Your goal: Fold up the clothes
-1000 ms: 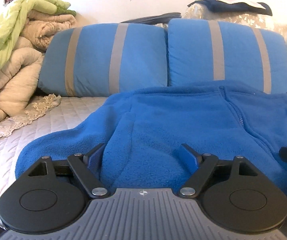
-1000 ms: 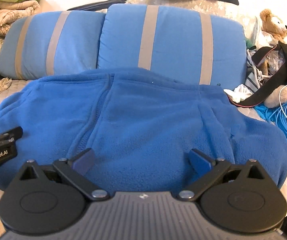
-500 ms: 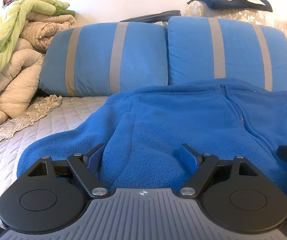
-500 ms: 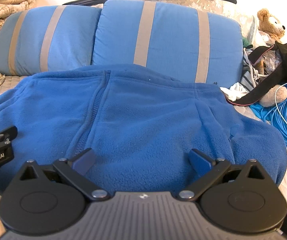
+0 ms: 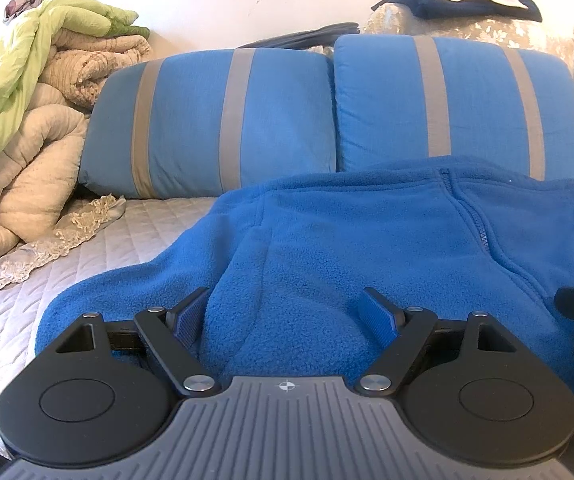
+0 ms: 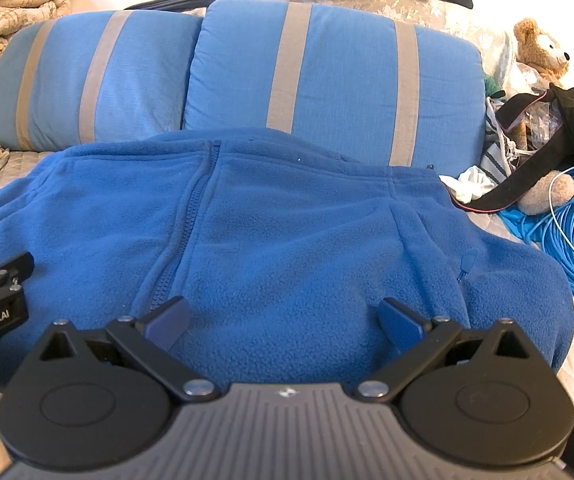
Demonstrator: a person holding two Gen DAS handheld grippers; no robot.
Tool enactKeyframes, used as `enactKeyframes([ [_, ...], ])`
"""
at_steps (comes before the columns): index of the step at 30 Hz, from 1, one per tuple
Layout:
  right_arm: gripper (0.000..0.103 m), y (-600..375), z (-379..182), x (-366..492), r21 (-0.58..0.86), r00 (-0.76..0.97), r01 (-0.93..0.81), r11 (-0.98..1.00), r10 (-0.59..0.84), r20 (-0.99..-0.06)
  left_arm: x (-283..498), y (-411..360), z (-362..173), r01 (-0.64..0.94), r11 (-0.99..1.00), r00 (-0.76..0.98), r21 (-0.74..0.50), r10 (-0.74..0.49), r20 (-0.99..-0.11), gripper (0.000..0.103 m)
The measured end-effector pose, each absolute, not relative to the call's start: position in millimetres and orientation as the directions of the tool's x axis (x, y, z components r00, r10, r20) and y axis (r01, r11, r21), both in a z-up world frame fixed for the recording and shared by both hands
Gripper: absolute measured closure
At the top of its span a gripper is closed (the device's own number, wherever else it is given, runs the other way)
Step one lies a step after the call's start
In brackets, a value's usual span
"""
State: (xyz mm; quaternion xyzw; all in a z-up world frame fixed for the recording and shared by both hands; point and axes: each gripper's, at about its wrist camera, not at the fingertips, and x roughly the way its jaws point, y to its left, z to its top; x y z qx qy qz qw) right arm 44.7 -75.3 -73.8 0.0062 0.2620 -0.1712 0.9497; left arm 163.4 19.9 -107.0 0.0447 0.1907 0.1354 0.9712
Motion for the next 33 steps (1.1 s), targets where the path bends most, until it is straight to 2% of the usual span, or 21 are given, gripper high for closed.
enactKeyframes([
  [14, 0.0, -73.5, -74.7, 44.7, -0.094, 0.809, 0.327, 0.94, -0.33, -0.487, 160.2, 18.2, -109.0, -0.252, 0.958, 0.9, 0.136, 0.283, -0.331, 0.025],
  [17, 0.0, -73.2, -74.5, 44.2, -0.095, 0.809, 0.327, 0.94, -0.331, -0.485, 160.6, 24.0, -99.7, -0.222, 0.969, 0.902, 0.107, 0.246, -0.356, 0.025],
  [19, 0.0, -73.2, -74.4, 43.8, -0.094, 0.81, 0.327, 0.94, -0.33, -0.485, 160.0, 33.0, -81.7, -0.177, 0.983, 0.904, 0.046, 0.181, -0.387, 0.025],
  [21, 0.0, -73.0, -74.2, 42.9, -0.094, 0.81, 0.328, 0.94, -0.331, -0.485, 152.7, 43.5, -55.4, -0.131, 0.991, 0.931, -0.029, 0.113, -0.348, 0.025],
  [25, 0.0, -73.9, -73.6, 40.9, -0.095, 0.812, 0.321, 0.942, -0.325, -0.484, 145.5, 58.2, -10.6, -0.068, 0.998, 0.955, -0.007, 0.063, -0.289, 0.024],
  [28, 0.0, -75.2, -73.0, 41.3, -0.093, 0.811, 0.321, 0.942, -0.324, -0.487, 165.1, 91.7, 3.9, -0.033, 0.996, 0.92, -0.079, -0.001, -0.392, 0.024],
  [33, 0.0, -74.7, -72.8, 41.6, -0.091, 0.809, 0.322, 0.942, -0.324, -0.49, 202.7, 171.5, -11.0, -0.131, 0.955, 0.832, -0.266, -0.04, -0.554, 0.024],
])
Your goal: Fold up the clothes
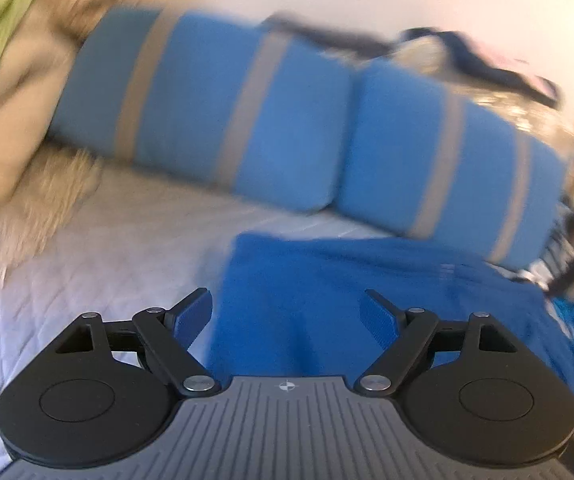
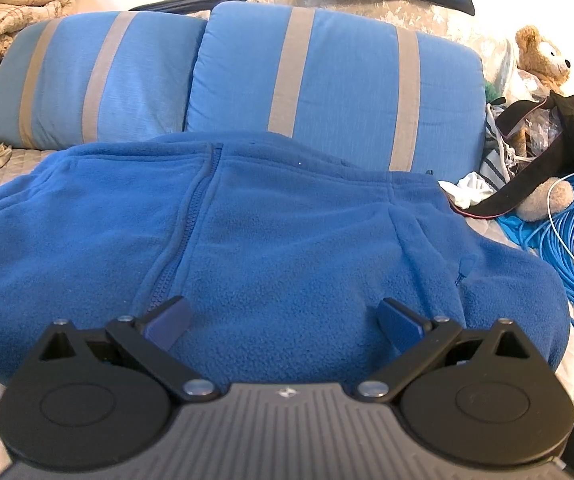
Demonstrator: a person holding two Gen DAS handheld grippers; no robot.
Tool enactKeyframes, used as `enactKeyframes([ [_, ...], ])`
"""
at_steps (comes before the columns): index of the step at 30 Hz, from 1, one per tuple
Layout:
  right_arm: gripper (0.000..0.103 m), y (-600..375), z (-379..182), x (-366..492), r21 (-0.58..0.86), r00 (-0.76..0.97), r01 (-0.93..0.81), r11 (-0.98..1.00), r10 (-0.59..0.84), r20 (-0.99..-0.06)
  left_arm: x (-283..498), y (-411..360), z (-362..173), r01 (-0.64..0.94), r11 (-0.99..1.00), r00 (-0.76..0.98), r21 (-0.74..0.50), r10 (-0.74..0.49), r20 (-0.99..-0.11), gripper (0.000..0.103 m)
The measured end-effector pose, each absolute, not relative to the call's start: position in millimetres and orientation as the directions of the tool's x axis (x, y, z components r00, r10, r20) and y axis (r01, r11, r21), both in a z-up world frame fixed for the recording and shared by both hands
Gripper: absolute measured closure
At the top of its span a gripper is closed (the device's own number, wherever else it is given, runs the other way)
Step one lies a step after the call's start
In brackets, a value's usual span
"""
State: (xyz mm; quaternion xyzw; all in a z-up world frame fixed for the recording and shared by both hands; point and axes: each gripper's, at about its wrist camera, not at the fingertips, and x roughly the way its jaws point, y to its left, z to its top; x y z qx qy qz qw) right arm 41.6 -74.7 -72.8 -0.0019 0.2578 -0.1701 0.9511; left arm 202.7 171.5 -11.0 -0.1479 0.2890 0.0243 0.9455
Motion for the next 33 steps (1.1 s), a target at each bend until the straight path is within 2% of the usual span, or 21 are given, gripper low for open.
enactKeyframes([
  [3, 0.0, -74.4, -72.8, 41.6, -0.091, 0.809, 0.323, 0.942, -0.325, -0.49, 219.8, 217.0, -34.8, -0.198, 0.893, 0.759, -0.404, -0.121, -0.639, 0.024],
  [6, 0.0, -74.1, -72.9, 41.9, -0.091, 0.808, 0.324, 0.942, -0.325, -0.491, 224.0, 247.7, -66.5, -0.245, 0.825, 0.701, -0.509, -0.212, -0.681, 0.024],
  [8, 0.0, -74.5, -72.9, 42.0, -0.09, 0.808, 0.323, 0.942, -0.324, -0.492, 220.5, 265.4, -86.1, -0.264, 0.749, 0.691, -0.607, -0.292, -0.661, 0.024],
  [13, 0.0, -74.9, -72.8, 42.2, -0.091, 0.807, 0.323, 0.942, -0.325, -0.494, 213.5, 291.4, -111.1, -0.217, 0.565, 0.731, -0.796, -0.447, -0.516, 0.024],
  [28, 0.0, -74.1, -73.7, 44.3, -0.095, 0.803, 0.332, 0.939, -0.334, -0.494, 279.2, 261.5, -128.6, -0.12, 0.473, 0.576, -0.873, -0.683, -0.449, 0.025],
  [30, 0.0, -73.6, -73.8, 44.7, -0.096, 0.802, 0.334, 0.938, -0.336, -0.493, 281.4, 259.5, -131.0, -0.122, 0.456, 0.567, -0.882, -0.697, -0.439, 0.03],
  [32, 0.0, -73.4, -73.2, 45.5, -0.098, 0.801, 0.335, 0.937, -0.338, -0.494, 280.1, 257.9, -136.1, -0.145, 0.456, 0.548, -0.878, -0.702, -0.455, 0.058],
  [33, 0.0, -73.6, -73.2, 45.4, -0.098, 0.8, 0.335, 0.937, -0.338, -0.495, 278.8, 257.5, -139.2, -0.157, 0.449, 0.542, -0.879, -0.705, -0.457, 0.062],
])
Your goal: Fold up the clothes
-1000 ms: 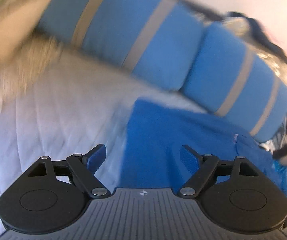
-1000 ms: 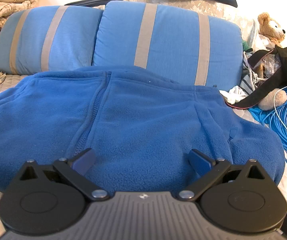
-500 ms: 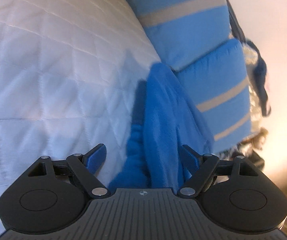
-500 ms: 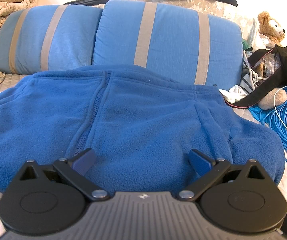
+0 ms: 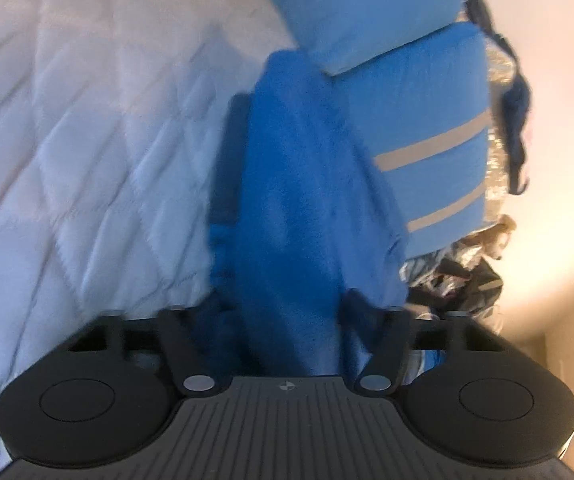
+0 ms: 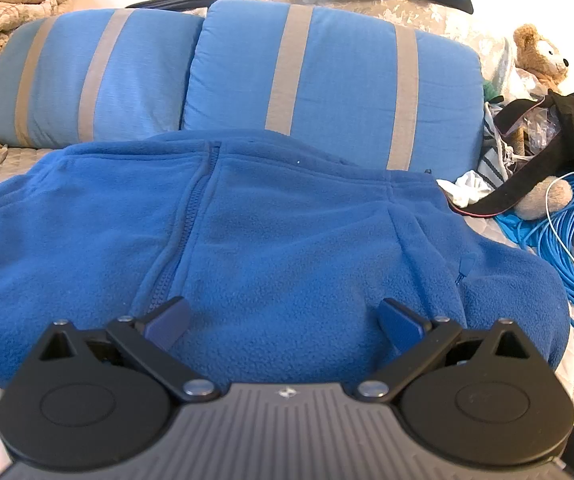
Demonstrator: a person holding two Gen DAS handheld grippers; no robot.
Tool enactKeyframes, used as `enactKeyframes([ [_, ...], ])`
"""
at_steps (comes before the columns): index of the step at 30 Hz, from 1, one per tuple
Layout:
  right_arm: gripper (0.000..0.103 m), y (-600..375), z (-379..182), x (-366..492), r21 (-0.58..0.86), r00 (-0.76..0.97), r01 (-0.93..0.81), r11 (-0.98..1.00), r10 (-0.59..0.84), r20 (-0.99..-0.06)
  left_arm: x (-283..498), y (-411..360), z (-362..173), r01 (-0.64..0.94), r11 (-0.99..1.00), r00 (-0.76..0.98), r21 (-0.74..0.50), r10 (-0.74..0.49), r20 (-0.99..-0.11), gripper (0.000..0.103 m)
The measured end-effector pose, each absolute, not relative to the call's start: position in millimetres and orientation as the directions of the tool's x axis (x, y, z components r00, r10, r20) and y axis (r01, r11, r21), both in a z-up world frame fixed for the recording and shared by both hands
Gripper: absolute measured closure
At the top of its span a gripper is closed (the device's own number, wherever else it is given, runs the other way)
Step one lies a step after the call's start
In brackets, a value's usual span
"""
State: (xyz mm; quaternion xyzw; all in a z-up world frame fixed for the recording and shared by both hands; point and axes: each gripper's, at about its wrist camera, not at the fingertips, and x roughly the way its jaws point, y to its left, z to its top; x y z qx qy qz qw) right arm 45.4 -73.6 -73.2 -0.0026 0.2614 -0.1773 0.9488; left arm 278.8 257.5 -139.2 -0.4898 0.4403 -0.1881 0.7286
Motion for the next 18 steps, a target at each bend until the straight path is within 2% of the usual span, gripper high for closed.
enactKeyframes([
  [3, 0.0, -73.2, -72.7, 45.7, -0.097, 0.799, 0.336, 0.937, -0.339, -0.498, 272.9, 257.9, -143.6, -0.166, 0.409, 0.549, -0.897, -0.717, -0.429, 0.068],
  [5, 0.0, -73.2, -72.5, 45.8, -0.098, 0.798, 0.336, 0.937, -0.339, -0.498, 271.0, 255.9, -142.1, -0.179, 0.431, 0.557, -0.884, -0.697, -0.452, 0.072],
  [11, 0.0, -74.7, -67.7, 44.8, -0.106, 0.805, 0.323, 0.94, -0.332, -0.492, 270.3, 243.7, -126.1, -0.177, 0.559, 0.567, -0.81, -0.615, -0.548, 0.074],
  [18, 0.0, -108.3, -15.9, 23.2, -0.047, 0.827, 0.311, 0.949, -0.295, -0.479, 269.5, 243.0, -126.0, -0.184, 0.563, 0.574, -0.806, -0.604, -0.553, 0.074],
])
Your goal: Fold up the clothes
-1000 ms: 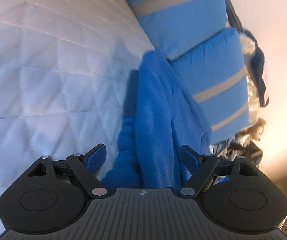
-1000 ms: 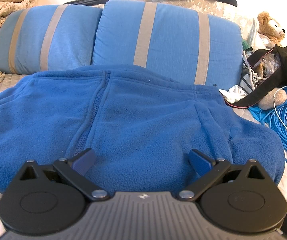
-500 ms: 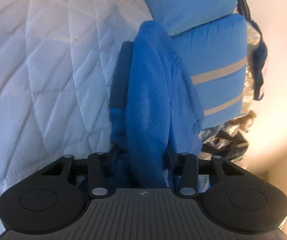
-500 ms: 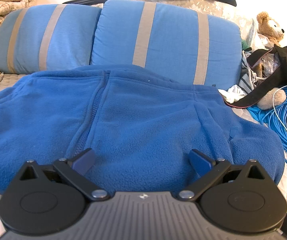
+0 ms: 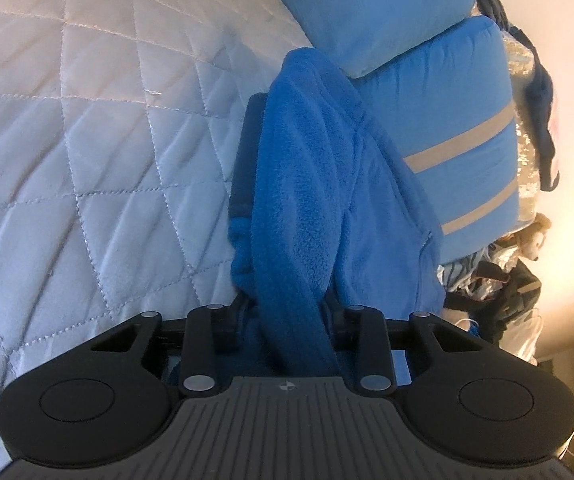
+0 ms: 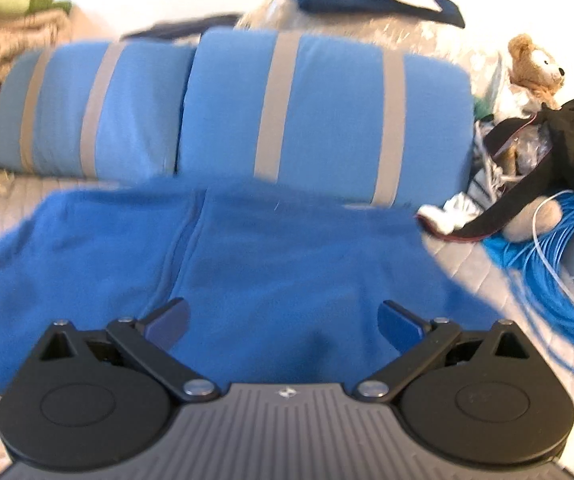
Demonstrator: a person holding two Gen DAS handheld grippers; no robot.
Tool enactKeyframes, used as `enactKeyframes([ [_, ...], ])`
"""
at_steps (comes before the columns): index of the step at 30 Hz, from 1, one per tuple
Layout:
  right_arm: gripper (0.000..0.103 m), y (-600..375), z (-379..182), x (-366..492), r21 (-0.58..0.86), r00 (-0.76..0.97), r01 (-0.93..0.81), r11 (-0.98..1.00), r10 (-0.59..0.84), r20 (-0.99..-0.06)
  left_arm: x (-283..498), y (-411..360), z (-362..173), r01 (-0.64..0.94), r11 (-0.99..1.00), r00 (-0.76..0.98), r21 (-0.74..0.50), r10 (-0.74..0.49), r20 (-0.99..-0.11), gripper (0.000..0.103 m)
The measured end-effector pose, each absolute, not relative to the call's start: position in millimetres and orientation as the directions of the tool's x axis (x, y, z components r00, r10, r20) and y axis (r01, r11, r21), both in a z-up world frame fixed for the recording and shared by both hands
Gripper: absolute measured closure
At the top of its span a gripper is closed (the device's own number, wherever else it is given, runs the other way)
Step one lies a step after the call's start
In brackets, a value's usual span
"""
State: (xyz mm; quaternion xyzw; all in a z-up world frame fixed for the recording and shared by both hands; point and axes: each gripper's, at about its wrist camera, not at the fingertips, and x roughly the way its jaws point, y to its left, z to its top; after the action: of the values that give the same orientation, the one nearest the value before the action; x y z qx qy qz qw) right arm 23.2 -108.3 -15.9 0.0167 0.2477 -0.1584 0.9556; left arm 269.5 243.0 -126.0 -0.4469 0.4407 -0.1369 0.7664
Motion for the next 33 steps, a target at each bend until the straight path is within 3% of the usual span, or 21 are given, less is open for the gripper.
enactKeyframes([
  [7, 0.0, -222.6, 10.9, 9.4, 0.169, 0.799, 0.317, 0.933, -0.166, -0.578, 272.4, 244.3, -126.4, -0.186, 0.566, 0.556, -0.803, -0.613, -0.561, 0.073],
  [13, 0.0, -313.2, -16.0, 10.4, 0.272, 0.767, 0.348, 0.897, -0.106, -0.633, 274.7, 244.7, -127.1, -0.18, 0.566, 0.544, -0.804, -0.624, -0.561, 0.073],
  [16, 0.0, -348.0, -39.0, 14.2, 0.415, 0.768, 0.315, 0.853, 0.028, -0.64, 275.7, 245.5, -128.1, -0.179, 0.561, 0.54, -0.808, -0.631, -0.557, 0.073],
  [21, 0.0, -384.4, -84.6, 31.0, 0.653, 0.74, 0.25, 0.715, 0.294, -0.605, 276.6, 247.1, -130.1, -0.176, 0.55, 0.535, -0.816, -0.643, -0.548, 0.072],
  [27, 0.001, -409.2, -104.2, 39.7, 0.817, 0.769, 0.183, 0.547, 0.438, -0.465, 279.6, 250.4, -133.3, -0.167, 0.533, 0.527, -0.83, -0.663, -0.532, 0.072],
  [33, 0.001, -417.8, -109.3, 52.4, 0.881, 0.732, 0.133, 0.453, 0.555, -0.396, 281.8, 251.6, -134.5, -0.17, 0.512, 0.523, -0.842, -0.677, -0.517, 0.072],
])
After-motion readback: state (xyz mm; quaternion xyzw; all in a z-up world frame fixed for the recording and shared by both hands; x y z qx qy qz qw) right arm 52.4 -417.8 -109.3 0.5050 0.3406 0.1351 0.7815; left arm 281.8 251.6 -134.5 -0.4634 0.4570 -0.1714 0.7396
